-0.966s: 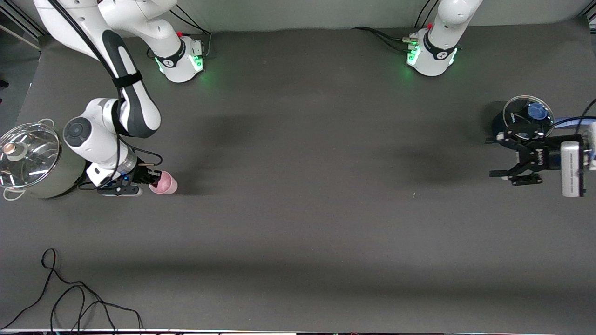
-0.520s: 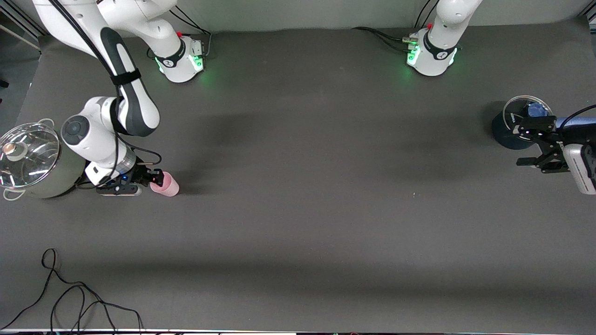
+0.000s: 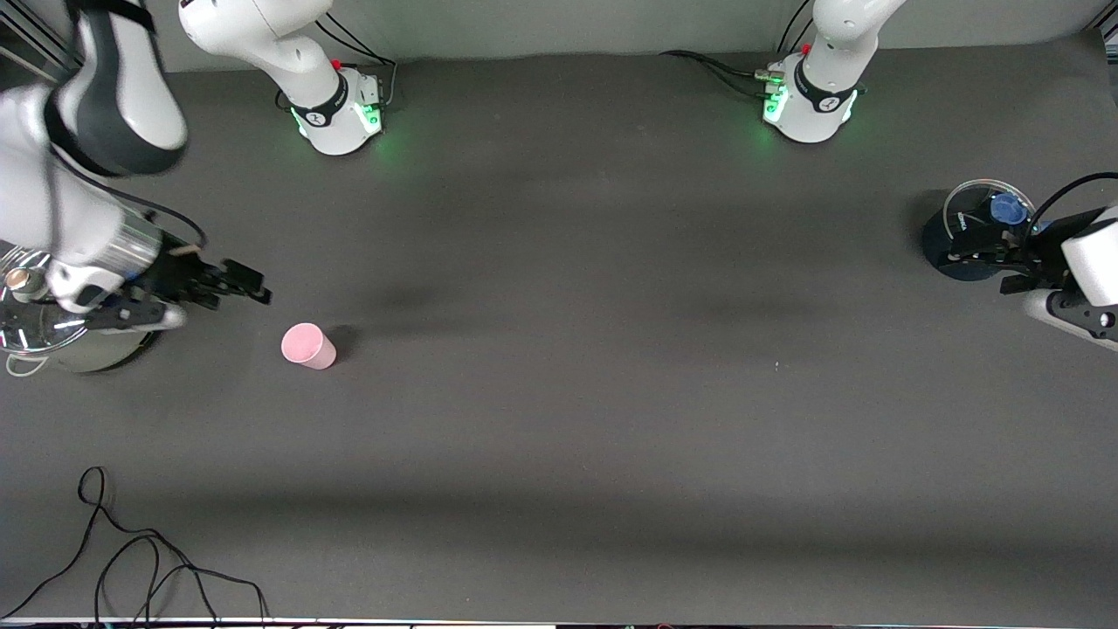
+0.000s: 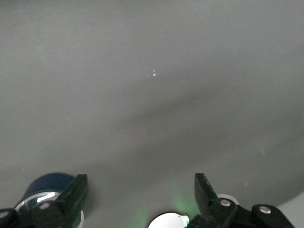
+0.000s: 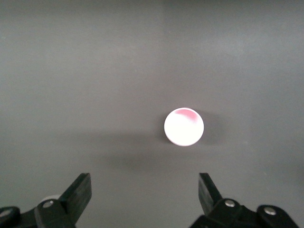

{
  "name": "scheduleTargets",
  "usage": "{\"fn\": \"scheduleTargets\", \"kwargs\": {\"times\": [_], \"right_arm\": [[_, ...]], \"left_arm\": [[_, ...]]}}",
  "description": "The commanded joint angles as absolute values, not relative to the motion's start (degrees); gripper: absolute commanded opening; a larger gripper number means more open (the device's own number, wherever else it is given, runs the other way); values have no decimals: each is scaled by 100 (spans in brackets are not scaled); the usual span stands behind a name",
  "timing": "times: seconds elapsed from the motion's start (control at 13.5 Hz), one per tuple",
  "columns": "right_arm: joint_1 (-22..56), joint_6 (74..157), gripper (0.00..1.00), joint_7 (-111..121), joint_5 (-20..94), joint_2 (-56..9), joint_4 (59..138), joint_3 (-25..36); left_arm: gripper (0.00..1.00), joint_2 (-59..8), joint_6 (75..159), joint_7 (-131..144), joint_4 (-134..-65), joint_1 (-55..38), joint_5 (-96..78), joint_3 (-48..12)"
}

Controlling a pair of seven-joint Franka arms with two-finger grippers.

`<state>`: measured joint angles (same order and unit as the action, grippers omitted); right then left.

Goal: Transfer pink cup from left to right arm

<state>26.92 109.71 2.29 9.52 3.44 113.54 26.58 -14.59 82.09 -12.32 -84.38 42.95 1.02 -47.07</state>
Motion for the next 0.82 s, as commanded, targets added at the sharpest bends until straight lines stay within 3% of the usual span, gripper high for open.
{"fn": "scheduleTargets", "kwargs": {"times": [0.0,0.3,0.74], "right_arm": [[2681,9795,100,53,590,176,10156,2742],[2663,8790,100,44,563,123,9037,3076],[2663,8701,100,105,378,-132,8790,3278]], "left_arm": [[99,-1389,8025,-888,-8192,4184,447,-4623],[99,-1038,8007,-38,-8288,4219,562,-4562],[99,-123,8806,325,-9290,4228,466,-4562]]}}
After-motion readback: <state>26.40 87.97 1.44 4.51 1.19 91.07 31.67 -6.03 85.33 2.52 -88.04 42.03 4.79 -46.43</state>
